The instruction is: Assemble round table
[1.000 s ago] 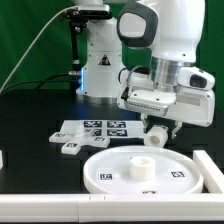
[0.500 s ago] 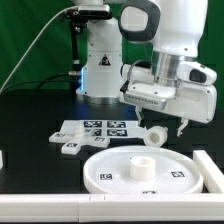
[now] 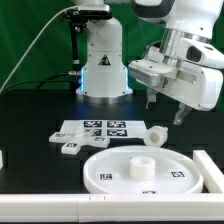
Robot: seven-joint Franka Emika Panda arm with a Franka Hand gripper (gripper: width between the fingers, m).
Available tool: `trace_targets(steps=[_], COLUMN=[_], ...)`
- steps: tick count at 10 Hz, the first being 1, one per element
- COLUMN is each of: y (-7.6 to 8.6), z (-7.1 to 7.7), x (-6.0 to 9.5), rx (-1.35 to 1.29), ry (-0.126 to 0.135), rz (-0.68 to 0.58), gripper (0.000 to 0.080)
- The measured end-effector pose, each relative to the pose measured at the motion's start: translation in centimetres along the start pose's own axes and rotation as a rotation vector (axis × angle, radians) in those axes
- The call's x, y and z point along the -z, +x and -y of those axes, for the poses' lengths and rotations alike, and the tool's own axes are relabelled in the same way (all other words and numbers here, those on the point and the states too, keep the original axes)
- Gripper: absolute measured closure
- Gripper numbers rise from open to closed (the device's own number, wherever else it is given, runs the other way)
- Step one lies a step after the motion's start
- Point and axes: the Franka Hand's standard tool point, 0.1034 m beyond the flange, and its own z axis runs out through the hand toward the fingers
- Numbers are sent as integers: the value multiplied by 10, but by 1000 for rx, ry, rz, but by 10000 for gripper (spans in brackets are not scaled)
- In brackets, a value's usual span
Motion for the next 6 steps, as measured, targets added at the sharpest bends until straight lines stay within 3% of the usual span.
trace_targets(steps=[4, 6], y=[1, -7], z=[0, -1], x=[0, 6], rx=[-267, -577], ry=[2, 7], rz=[0, -20], gripper=[151, 151])
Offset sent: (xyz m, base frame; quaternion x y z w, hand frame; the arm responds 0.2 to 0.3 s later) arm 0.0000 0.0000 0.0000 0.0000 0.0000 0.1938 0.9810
